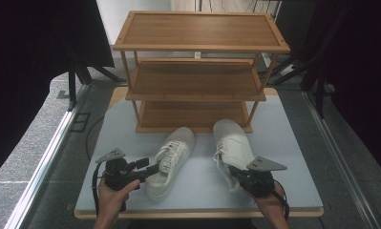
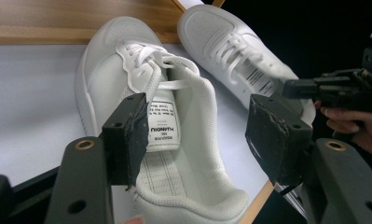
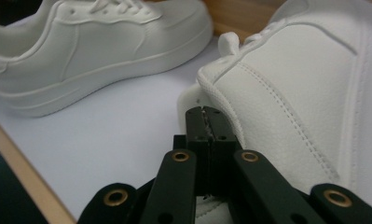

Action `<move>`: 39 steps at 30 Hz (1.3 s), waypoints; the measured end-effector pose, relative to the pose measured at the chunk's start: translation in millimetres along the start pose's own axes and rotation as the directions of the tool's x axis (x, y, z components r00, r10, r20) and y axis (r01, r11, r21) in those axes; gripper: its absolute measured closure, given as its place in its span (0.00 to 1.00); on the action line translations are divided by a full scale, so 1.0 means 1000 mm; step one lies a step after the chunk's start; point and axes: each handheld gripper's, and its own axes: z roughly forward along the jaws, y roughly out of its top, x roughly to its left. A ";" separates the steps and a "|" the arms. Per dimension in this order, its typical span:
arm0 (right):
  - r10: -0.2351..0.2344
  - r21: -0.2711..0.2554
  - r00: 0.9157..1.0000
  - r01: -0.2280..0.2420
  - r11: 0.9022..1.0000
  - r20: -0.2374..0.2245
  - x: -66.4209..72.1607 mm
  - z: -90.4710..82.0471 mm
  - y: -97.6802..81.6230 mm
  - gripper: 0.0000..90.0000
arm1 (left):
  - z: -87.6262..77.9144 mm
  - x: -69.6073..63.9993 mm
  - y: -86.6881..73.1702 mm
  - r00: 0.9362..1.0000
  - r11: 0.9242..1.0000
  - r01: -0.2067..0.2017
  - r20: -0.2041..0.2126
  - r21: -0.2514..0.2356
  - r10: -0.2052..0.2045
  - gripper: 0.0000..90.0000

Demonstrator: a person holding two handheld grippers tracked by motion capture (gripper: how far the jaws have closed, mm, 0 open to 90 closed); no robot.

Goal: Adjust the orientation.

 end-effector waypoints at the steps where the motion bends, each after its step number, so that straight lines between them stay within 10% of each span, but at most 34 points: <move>1: 0.009 -0.008 1.000 -0.009 1.000 0.008 -0.004 -0.003 0.000 1.00 | 0.001 0.000 0.000 1.000 1.000 0.001 0.000 0.001 -0.001 0.44; 12: 0.198 -0.059 0.967 -0.191 0.980 0.161 -0.067 -0.031 -0.021 1.00 | 0.011 -0.004 -0.003 1.000 0.999 -0.005 0.012 0.036 0.005 0.44; 14: 0.223 -0.092 0.967 -0.213 0.973 0.121 -0.071 -0.033 -0.025 1.00 | 0.012 -0.004 -0.003 1.000 0.999 -0.005 0.011 0.039 0.004 0.44; 18: 0.147 -0.078 0.979 -0.137 0.987 0.142 -0.053 -0.033 -0.015 0.99 | 0.012 -0.003 -0.004 1.000 0.999 -0.003 0.011 0.042 0.003 0.44; 25: 0.068 -0.049 0.997 -0.066 0.997 0.046 -0.025 -0.023 -0.005 0.98 | 0.011 -0.001 -0.005 1.000 0.999 0.004 0.006 0.049 -0.004 0.44; 39: 0.107 -0.035 0.992 -0.105 0.994 0.065 -0.047 -0.040 -0.018 1.00 | 0.010 0.001 -0.008 1.000 0.998 0.013 -0.004 0.060 -0.012 0.44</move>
